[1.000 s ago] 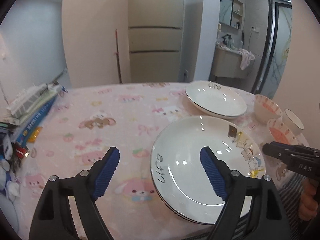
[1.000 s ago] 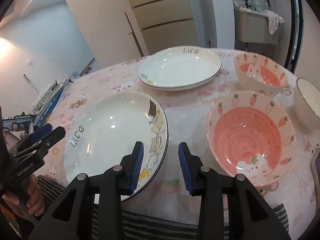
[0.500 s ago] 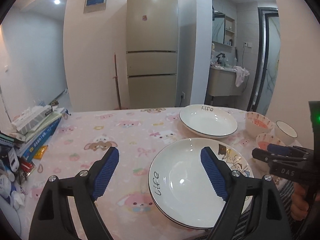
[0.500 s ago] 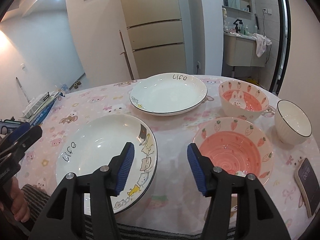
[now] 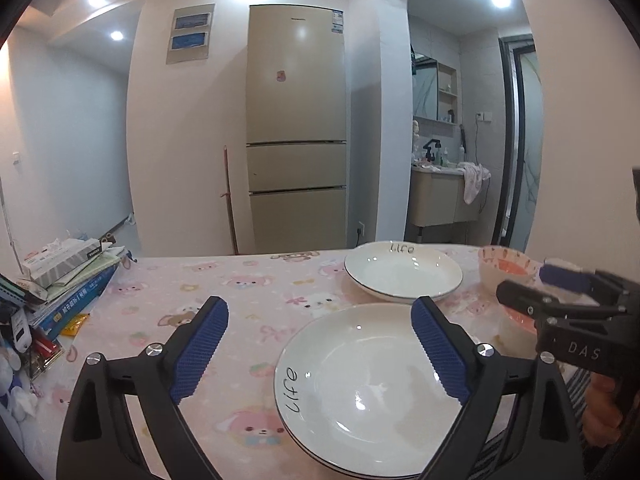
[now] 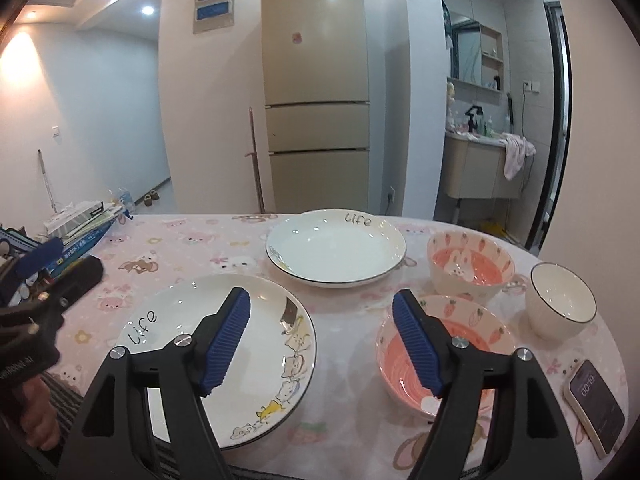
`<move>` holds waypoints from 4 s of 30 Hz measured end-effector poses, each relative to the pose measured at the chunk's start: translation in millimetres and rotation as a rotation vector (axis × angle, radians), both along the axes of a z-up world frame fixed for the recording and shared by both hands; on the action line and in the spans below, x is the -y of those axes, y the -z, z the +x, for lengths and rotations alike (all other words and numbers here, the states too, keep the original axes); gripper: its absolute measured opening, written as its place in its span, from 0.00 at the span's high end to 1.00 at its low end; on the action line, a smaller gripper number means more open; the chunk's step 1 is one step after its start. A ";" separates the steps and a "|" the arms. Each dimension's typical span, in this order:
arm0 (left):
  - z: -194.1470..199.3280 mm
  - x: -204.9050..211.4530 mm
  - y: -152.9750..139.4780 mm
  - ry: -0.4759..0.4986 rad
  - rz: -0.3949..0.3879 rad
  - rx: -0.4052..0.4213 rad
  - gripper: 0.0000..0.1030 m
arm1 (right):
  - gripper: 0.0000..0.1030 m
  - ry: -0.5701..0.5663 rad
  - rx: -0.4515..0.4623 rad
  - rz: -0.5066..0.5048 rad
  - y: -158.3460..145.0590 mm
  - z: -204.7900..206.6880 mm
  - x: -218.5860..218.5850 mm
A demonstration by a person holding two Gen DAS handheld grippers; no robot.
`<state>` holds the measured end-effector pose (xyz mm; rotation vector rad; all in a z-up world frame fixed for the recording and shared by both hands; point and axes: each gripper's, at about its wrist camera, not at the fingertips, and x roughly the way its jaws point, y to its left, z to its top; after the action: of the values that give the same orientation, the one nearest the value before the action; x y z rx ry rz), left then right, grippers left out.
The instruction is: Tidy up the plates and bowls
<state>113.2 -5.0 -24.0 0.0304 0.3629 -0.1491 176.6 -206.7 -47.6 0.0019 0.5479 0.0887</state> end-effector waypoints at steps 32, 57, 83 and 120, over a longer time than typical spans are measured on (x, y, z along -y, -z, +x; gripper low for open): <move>-12.3 -3.8 -5.7 -0.008 0.001 0.068 0.00 | 0.13 0.034 0.090 -0.018 -4.7 -13.9 0.5; -64.3 -4.9 -52.7 -0.041 -0.089 0.247 0.00 | 0.01 0.063 0.295 0.015 -46.6 -41.9 10.9; -109.2 20.9 -206.5 -0.074 -0.061 0.553 0.00 | 0.00 0.082 0.612 0.135 -229.9 -62.4 45.9; 196.8 40.5 -112.1 0.069 -0.107 -0.131 0.01 | 0.20 0.271 0.023 0.280 -105.0 167.9 129.7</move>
<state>310.1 -45.6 88.0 -0.0727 0.4848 -0.2397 344.5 -336.4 57.4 0.3471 0.5039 -0.0996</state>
